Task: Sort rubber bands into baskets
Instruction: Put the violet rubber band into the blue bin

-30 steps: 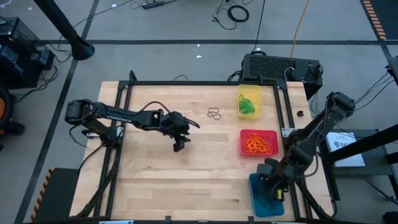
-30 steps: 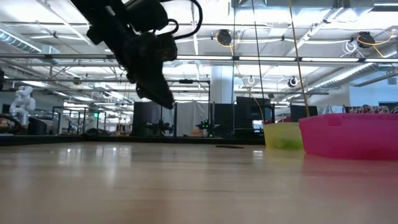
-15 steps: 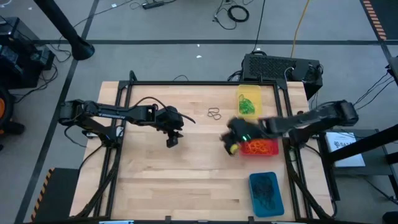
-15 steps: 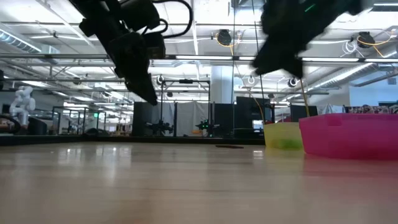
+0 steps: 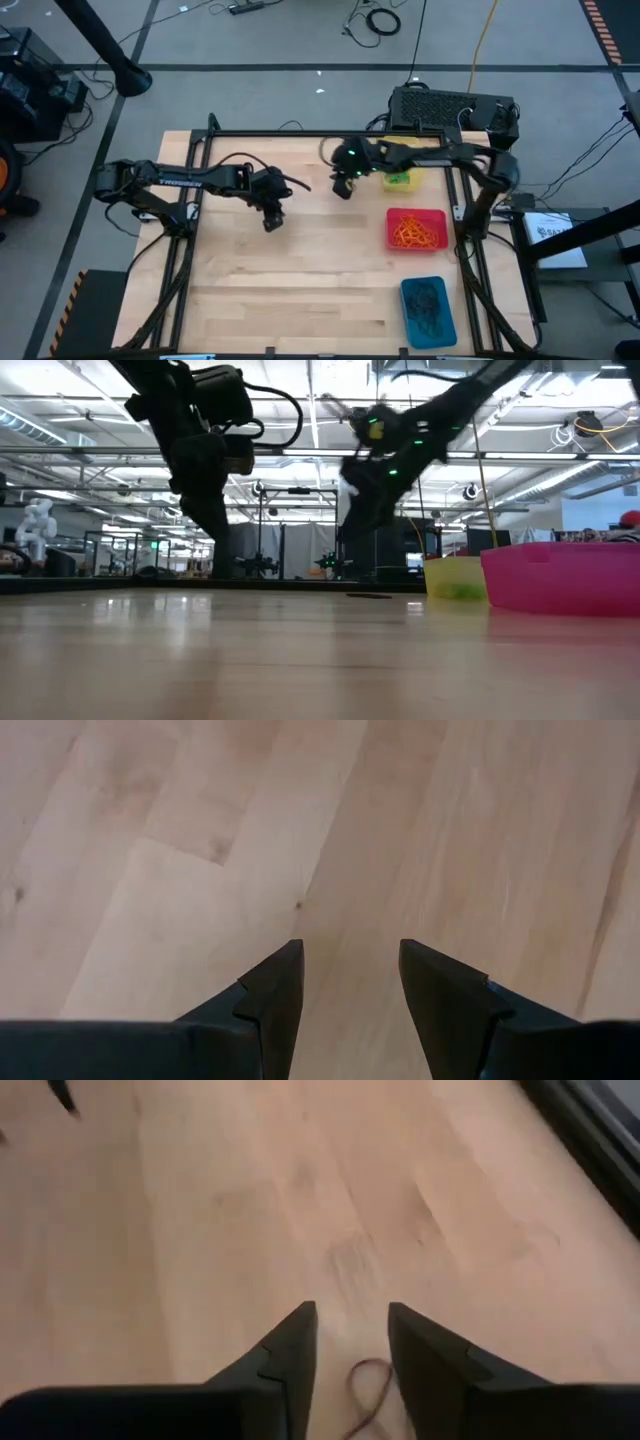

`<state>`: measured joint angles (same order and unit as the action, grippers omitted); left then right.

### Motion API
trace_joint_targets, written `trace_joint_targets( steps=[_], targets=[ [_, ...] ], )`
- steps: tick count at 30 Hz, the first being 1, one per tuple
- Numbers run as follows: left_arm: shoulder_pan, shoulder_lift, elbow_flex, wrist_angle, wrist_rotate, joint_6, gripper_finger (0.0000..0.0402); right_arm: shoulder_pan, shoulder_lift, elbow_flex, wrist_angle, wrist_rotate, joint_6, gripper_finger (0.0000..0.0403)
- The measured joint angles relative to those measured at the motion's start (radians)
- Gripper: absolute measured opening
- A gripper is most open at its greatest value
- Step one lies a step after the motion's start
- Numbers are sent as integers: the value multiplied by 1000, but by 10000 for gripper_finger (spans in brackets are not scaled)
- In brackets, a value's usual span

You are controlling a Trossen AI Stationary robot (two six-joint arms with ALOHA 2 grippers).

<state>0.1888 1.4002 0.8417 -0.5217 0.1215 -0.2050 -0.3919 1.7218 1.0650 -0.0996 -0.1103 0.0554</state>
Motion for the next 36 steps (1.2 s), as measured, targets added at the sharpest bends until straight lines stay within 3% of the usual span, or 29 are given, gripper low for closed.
trace_joint_targets(
  steps=[5,9,13,20,24,31,36],
  targets=[
    [32,-1,0,-11,1,-26,173,-29,170,252,-300,1,-185,160],
    [49,-1,0,-22,2,-45,173,-49,286,371,-485,-13,-251,198],
    [67,-1,0,-44,1,-49,173,-76,340,396,-568,-74,-287,227],
    [77,-1,0,-35,-38,-51,173,-105,407,400,-573,-63,-256,243],
    [77,-1,0,-32,-49,-51,173,-85,413,400,-591,-33,-278,198],
    [78,-1,0,-32,-54,-43,173,-30,370,394,-665,-32,-284,18],
    [78,-1,0,-33,-55,-36,173,-18,281,430,-711,-62,-204,4]
  ],
)
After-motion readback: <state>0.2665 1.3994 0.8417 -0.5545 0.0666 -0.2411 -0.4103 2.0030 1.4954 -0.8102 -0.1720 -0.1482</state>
